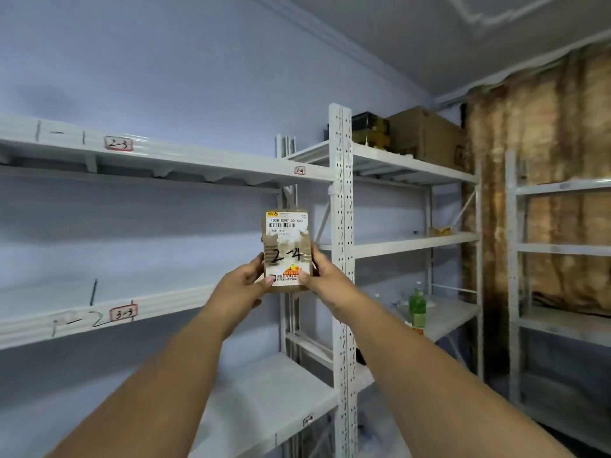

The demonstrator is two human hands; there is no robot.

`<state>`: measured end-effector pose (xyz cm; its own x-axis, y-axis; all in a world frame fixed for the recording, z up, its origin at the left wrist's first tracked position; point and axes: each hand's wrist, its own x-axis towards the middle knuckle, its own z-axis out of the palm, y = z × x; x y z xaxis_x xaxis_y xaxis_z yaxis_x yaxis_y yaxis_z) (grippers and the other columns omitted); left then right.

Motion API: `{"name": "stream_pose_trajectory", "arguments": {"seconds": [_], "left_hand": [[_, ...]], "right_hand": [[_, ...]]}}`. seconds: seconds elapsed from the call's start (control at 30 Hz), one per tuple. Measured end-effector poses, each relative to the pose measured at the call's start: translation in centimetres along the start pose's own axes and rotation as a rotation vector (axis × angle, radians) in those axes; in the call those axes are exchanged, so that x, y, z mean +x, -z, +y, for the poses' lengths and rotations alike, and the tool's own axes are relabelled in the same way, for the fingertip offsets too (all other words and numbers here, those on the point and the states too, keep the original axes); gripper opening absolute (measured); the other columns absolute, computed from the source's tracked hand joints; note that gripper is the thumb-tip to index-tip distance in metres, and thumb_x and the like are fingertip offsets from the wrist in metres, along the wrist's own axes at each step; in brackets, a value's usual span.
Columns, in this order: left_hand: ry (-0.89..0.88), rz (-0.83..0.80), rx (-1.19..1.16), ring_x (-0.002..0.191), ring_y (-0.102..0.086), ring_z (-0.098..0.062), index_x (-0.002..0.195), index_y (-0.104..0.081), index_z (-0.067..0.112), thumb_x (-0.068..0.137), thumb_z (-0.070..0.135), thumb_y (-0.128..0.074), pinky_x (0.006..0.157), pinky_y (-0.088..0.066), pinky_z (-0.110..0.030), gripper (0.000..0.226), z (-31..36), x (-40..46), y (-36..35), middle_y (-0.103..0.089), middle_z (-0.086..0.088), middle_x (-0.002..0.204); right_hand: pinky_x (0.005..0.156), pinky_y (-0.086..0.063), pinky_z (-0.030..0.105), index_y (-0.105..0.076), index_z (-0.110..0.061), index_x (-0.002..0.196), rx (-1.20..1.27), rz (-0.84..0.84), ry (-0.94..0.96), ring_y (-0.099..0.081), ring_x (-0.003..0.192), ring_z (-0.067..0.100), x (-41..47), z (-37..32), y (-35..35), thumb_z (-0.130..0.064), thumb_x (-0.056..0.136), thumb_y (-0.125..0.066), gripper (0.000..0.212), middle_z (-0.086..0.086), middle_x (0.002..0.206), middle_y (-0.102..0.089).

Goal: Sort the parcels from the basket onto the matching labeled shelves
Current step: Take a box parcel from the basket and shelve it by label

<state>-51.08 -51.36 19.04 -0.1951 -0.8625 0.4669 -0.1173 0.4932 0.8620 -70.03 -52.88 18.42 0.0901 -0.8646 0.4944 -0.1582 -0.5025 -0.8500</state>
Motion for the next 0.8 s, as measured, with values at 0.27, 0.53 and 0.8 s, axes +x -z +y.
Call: {"name": "stream_pose_trajectory", "arguments": {"seconds": [0.27,0.53,0.8], "left_hand": [[-0.054,-0.086,0.039,0.108,-0.060,-0.003,0.141,-0.046,0.028,0.089,0.017,-0.066,0.082,-0.050,-0.021,0.057,-0.2,9.7,-7.9,-0.063,0.009,0.126],[-0.110,-0.035,0.092,0.098,-0.062,0.001,0.140,-0.047,0.031,0.089,0.018,-0.067,0.080,-0.053,-0.023,0.056,-3.3,21.1,-11.4,-0.061,0.018,0.115],[-0.408,0.169,0.178,0.102,-0.061,-0.004,0.134,-0.056,0.020,0.087,0.022,-0.069,0.103,-0.047,-0.032,0.049,5.1,35.9,-11.8,-0.066,0.007,0.118]], "right_hand": [[0.107,-0.043,0.034,-0.022,-0.042,0.150,-0.028,0.000,0.046,-0.055,0.124,0.014,4.7,2.1,10.6,-0.006,0.098,-0.053,0.071,-0.006,0.135,-0.058],[0.109,-0.041,0.046,-0.026,-0.054,0.144,-0.005,0.067,0.083,-0.057,0.122,0.017,15.9,8.9,15.7,-0.018,0.093,-0.057,0.070,-0.010,0.132,-0.061],[0.113,-0.037,0.043,-0.036,-0.040,0.144,0.099,0.109,0.361,-0.052,0.127,0.019,32.4,2.0,21.5,-0.015,0.092,-0.060,0.062,-0.001,0.138,-0.055]]}}
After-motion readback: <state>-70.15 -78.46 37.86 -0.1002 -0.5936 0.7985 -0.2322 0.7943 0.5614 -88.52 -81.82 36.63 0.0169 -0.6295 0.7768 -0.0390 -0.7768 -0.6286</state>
